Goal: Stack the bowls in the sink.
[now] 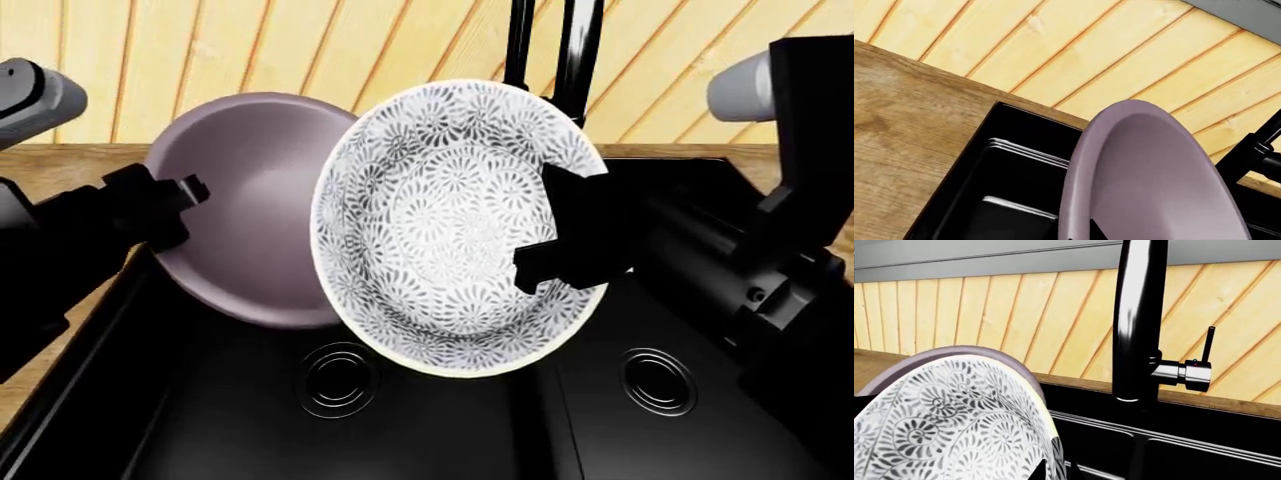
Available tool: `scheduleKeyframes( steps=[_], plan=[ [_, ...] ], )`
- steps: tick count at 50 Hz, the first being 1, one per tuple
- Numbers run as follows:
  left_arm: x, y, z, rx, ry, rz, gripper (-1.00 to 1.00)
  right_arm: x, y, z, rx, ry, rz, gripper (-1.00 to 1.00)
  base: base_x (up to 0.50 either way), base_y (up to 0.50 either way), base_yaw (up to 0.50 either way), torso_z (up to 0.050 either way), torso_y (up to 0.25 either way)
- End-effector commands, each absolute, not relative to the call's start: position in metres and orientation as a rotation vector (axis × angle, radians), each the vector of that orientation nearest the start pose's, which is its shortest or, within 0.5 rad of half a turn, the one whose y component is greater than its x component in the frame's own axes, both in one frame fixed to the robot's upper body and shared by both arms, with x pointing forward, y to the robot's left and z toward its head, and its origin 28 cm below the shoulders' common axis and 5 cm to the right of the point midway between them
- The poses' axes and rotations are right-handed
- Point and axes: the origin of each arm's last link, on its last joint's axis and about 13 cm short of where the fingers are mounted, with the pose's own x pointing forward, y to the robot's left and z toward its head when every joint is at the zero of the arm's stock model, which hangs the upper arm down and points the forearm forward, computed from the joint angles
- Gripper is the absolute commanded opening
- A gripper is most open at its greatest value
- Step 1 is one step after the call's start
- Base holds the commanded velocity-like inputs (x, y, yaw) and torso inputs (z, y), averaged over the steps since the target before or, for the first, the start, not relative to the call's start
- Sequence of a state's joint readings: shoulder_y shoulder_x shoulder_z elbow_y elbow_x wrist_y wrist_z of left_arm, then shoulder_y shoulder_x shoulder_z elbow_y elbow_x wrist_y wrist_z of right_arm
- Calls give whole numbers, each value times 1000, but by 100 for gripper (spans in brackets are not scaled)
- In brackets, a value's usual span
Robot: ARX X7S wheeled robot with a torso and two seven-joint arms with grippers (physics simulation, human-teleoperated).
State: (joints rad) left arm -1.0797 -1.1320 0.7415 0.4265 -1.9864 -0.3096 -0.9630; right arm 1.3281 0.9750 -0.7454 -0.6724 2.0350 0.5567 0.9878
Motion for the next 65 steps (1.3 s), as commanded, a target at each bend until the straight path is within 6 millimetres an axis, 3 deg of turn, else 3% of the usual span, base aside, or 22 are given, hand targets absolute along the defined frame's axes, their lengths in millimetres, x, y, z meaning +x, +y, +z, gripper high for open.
scheduleKeyframes(
  steps=[1,34,65],
  plan=[
    [228,274,284,-364,237,28,-100,181,-111,315,67,72,386,-100,0,0,0,0,0],
    [224,273,279,-273,350,26,-100,182,-112,311,69,80,382,-100,0,0,0,0,1],
    [221,264,285,-249,392,-89,-100,182,-113,311,74,78,381,-100,0,0,0,0,2]
  ],
)
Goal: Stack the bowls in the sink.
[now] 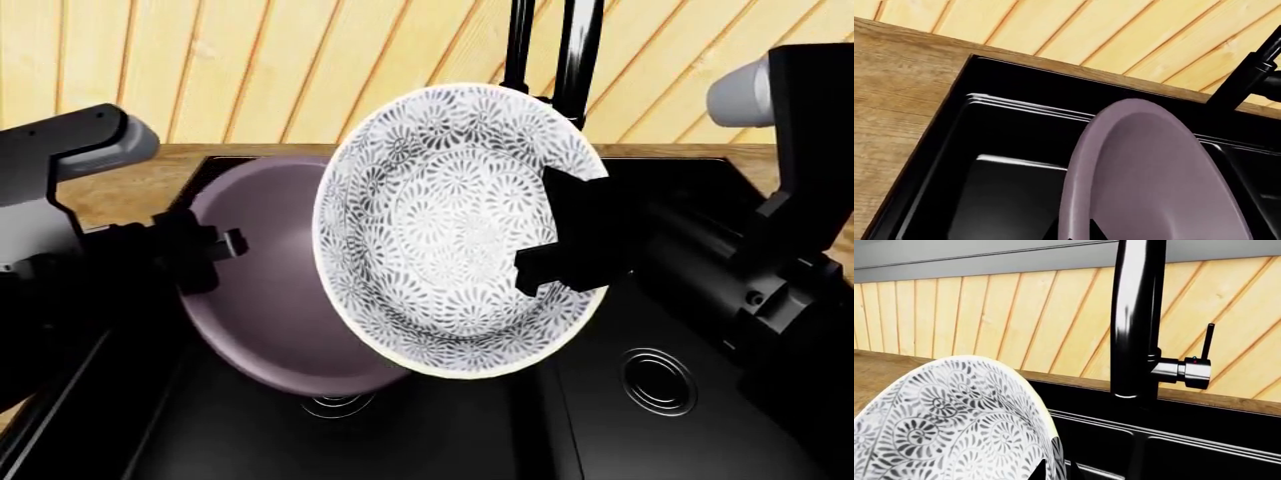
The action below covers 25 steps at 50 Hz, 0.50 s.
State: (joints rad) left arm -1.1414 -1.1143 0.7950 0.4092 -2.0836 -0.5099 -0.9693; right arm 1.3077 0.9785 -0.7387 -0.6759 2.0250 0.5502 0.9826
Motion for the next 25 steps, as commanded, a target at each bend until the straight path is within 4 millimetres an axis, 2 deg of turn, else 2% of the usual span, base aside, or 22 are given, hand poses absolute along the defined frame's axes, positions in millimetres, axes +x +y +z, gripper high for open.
scheduleKeyframes(
  steps=[1,25],
  plan=[
    [221,264,286,-249,391,-89,-100,182,-113,311,75,78,380,-100,0,0,0,0,0],
    [230,259,295,-226,387,-43,-100,181,-114,310,76,80,378,-100,0,0,0,0,1]
  ],
)
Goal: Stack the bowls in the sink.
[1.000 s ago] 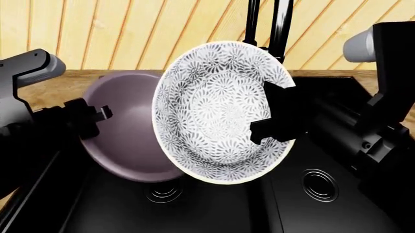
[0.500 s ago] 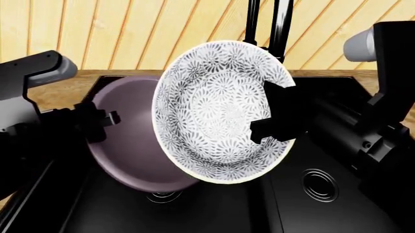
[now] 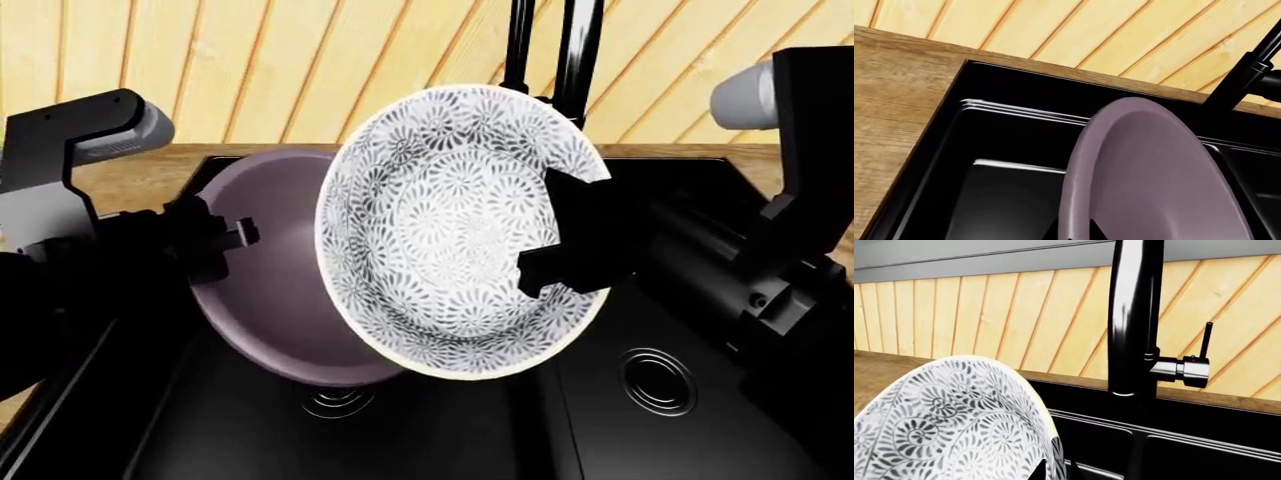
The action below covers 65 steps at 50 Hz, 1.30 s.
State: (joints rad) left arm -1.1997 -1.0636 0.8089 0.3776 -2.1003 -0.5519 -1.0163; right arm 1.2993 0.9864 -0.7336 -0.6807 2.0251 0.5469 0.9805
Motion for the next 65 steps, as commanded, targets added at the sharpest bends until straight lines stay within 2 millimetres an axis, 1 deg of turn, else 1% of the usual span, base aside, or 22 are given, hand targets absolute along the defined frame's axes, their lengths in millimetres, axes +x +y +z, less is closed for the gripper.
scheduleKeyframes(
  steps=[1,12,30,44,58,65],
  plan=[
    [231,258,296,-224,387,-42,-100,181,-114,310,76,81,377,-100,0,0,0,0,0],
    [234,256,299,-206,398,-37,-100,180,-115,309,78,82,373,-100,0,0,0,1,1],
    [237,256,289,-122,443,6,-100,179,-115,309,79,81,374,-100,0,0,0,0,2],
    [239,259,286,-81,459,49,-100,179,-115,309,78,82,375,-100,0,0,0,1,1],
    [242,254,279,-28,495,47,-100,179,-116,308,79,83,372,-100,0,0,0,0,1],
    [243,251,280,-22,497,30,-100,179,-116,307,81,82,372,-100,0,0,0,0,1]
  ],
)
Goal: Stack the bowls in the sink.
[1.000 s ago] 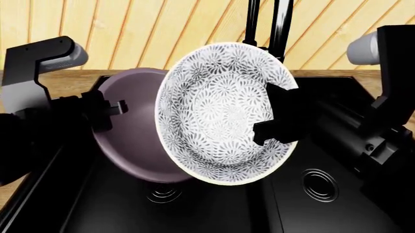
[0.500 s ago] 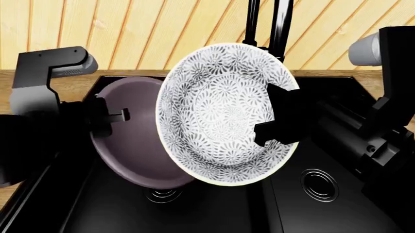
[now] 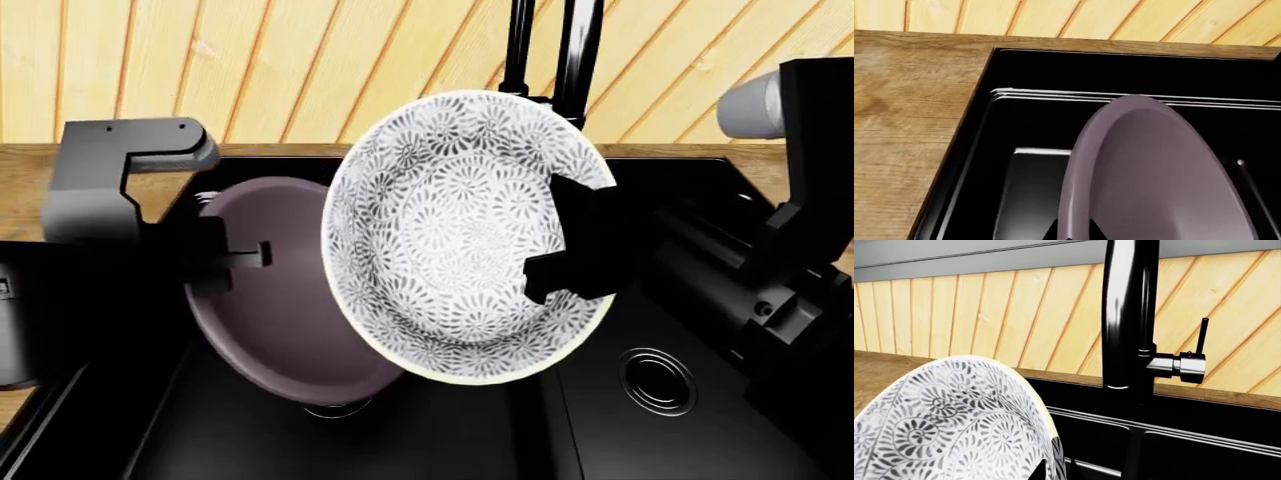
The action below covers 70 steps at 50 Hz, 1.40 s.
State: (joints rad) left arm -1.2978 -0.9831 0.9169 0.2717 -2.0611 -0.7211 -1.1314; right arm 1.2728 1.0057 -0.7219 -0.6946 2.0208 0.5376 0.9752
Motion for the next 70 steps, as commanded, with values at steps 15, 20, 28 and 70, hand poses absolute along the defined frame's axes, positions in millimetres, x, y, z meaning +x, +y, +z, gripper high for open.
scheduleKeyframes(
  steps=[15,20,28,70],
  plan=[
    [248,246,278,-20,495,18,-100,178,-117,306,85,82,371,-100,0,0,0,1,1],
    [250,245,276,-11,501,19,-100,179,-117,306,85,83,370,-100,0,0,0,0,2],
    [252,243,271,20,518,26,-100,178,-117,306,86,81,372,-100,0,0,0,0,1],
    [261,230,258,1,531,-41,-100,179,-118,302,91,85,370,-100,0,0,0,0,1]
  ],
)
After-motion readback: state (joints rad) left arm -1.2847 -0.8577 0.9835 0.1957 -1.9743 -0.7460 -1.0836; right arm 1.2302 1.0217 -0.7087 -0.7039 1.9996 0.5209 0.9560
